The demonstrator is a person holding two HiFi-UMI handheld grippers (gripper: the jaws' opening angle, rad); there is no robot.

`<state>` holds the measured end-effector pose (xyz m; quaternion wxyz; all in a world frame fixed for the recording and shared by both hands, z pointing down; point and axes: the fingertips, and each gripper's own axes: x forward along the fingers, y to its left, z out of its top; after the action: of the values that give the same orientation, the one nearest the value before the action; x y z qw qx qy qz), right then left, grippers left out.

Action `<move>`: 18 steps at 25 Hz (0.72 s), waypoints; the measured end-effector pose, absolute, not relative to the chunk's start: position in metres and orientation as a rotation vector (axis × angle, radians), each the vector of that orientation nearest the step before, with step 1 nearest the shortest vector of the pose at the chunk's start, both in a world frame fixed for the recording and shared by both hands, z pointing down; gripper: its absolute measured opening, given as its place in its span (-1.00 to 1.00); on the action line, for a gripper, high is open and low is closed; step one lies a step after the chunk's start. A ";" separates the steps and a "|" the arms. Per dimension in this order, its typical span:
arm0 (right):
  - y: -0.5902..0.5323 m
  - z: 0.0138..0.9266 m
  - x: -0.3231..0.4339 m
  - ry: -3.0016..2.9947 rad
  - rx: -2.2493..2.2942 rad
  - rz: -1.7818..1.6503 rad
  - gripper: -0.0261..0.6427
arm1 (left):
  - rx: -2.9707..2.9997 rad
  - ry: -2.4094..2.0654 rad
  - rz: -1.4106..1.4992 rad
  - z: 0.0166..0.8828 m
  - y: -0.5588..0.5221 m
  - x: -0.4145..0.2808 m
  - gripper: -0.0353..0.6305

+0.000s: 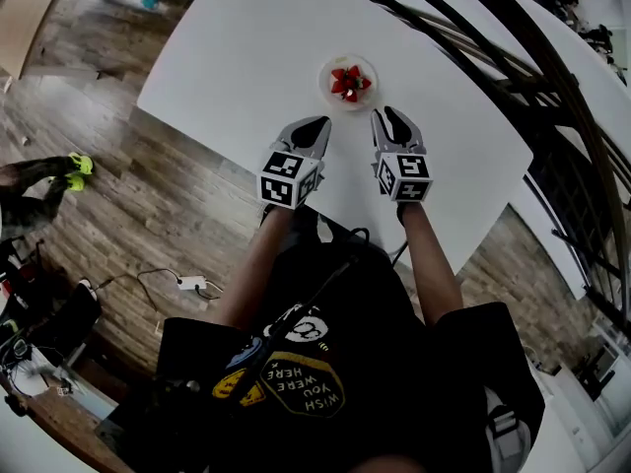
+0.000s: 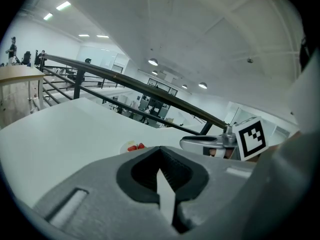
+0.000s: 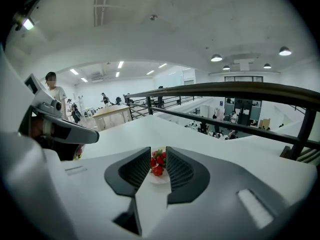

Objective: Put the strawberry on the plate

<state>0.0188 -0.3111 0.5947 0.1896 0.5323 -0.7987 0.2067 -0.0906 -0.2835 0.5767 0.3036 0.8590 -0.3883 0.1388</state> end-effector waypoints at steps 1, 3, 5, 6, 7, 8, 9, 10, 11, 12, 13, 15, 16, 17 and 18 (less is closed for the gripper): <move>-0.309 0.587 0.021 -2.255 1.505 0.577 -0.64 | 2.285 -1.041 0.367 0.570 -0.282 -0.091 -0.89; -0.300 0.574 0.027 -2.268 1.518 0.582 -0.68 | 2.304 -1.057 0.363 0.556 -0.274 -0.089 -0.89; -0.293 0.567 0.035 -2.282 1.543 0.579 -0.70 | 2.326 -1.066 0.359 0.546 -0.267 -0.086 -0.89; -0.290 0.563 0.039 -2.292 1.557 0.573 -0.70 | 2.337 -1.073 0.355 0.542 -0.265 -0.086 -0.89; -0.289 0.557 0.041 -2.305 1.569 0.565 -0.71 | 2.347 -1.082 0.349 0.537 -0.263 -0.086 -0.89; -0.287 0.550 0.042 -2.319 1.579 0.557 -0.72 | 2.356 -1.091 0.341 0.531 -0.262 -0.085 -0.89; -0.284 0.542 0.042 -2.334 1.585 0.547 -0.73 | 2.364 -1.101 0.334 0.526 -0.261 -0.085 -0.89; -0.282 0.534 0.043 -2.350 1.588 0.537 -0.74 | 2.370 -1.111 0.328 0.521 -0.259 -0.083 -0.89; -0.278 0.527 0.043 -2.366 1.588 0.524 -0.75 | 2.376 -1.121 0.324 0.516 -0.256 -0.082 -0.89; -0.275 0.520 0.043 -2.383 1.587 0.511 -0.76 | 2.382 -1.130 0.320 0.511 -0.253 -0.080 -0.89; -0.271 0.513 0.043 -2.400 1.587 0.497 -0.77 | 2.390 -1.137 0.316 0.506 -0.250 -0.077 -0.89; -0.264 0.500 0.046 -2.427 1.590 0.468 -0.79 | 2.411 -1.150 0.306 0.494 -0.242 -0.071 -0.89; -0.261 0.494 0.047 -2.440 1.594 0.457 -0.80 | 2.424 -1.156 0.305 0.488 -0.238 -0.068 -0.89; -0.259 0.489 0.047 -2.453 1.597 0.448 -0.82 | 2.436 -1.166 0.304 0.483 -0.235 -0.067 -0.89; -0.257 0.483 0.046 -2.467 1.600 0.441 -0.83 | 2.448 -1.176 0.303 0.478 -0.233 -0.066 -0.89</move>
<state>0.0456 -0.2572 0.4832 0.0842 0.5362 -0.8268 0.1477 -0.0662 -0.2332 0.4781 0.2028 0.8772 -0.4215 0.1085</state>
